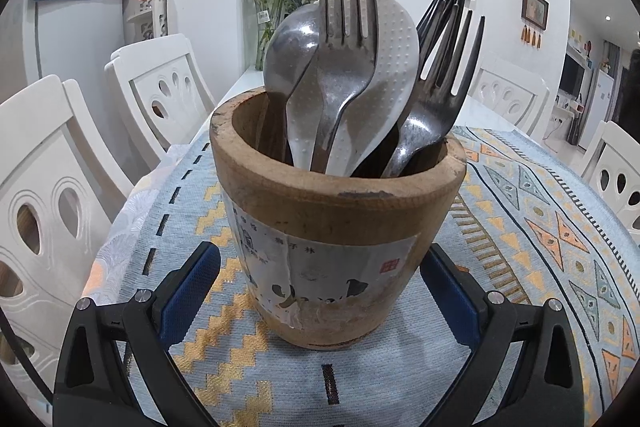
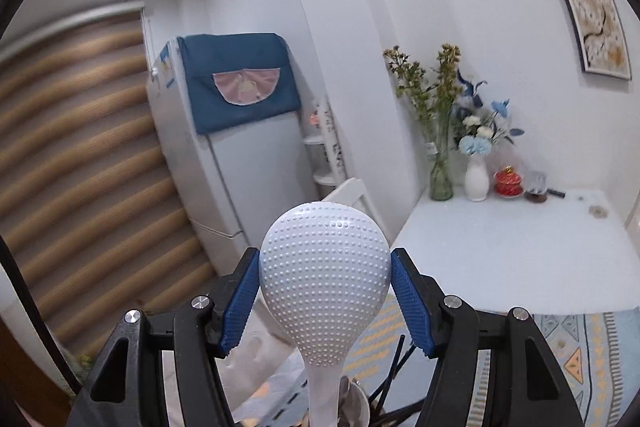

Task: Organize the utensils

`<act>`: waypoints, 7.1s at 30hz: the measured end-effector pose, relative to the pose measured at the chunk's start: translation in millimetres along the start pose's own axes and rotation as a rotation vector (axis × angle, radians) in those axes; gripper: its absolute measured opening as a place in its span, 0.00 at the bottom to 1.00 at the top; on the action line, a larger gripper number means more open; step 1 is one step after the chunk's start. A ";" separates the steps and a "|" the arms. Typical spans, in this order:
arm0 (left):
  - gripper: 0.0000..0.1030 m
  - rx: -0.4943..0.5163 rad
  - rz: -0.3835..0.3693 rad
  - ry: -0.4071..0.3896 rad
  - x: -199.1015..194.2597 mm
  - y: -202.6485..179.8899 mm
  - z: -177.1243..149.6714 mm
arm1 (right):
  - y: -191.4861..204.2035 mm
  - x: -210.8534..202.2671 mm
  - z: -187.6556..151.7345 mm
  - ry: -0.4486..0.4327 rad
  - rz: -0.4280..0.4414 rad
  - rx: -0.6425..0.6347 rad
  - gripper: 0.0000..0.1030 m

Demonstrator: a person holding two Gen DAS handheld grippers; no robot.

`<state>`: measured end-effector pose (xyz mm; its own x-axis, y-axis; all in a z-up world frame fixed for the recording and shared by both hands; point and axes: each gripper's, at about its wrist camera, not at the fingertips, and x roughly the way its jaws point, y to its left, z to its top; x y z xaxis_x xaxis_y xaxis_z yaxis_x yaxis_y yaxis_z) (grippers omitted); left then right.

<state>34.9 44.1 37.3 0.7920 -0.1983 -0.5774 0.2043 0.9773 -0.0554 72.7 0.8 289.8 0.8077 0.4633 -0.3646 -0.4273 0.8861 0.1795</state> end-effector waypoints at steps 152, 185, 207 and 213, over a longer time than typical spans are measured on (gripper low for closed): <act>1.00 0.103 0.122 0.076 3.1 -22.3 -10.8 | -108.3 -11.9 -295.1 0.570 -0.408 0.036 1.00; 1.00 0.091 0.137 0.098 5.7 -18.0 -12.1 | -108.5 -11.2 -294.1 0.569 -0.404 0.040 1.00; 1.00 0.069 0.111 0.094 6.9 -9.9 -11.3 | -108.5 -11.4 -294.7 0.567 -0.405 0.038 1.00; 1.00 0.068 0.109 0.095 7.8 -8.7 -11.6 | -108.4 -11.5 -295.1 0.567 -0.406 0.038 1.00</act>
<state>32.6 35.0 23.8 0.7546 -0.0798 -0.6513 0.1605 0.9849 0.0653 -10.2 -103.8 4.9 0.5589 0.0278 -0.8288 -0.1137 0.9926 -0.0434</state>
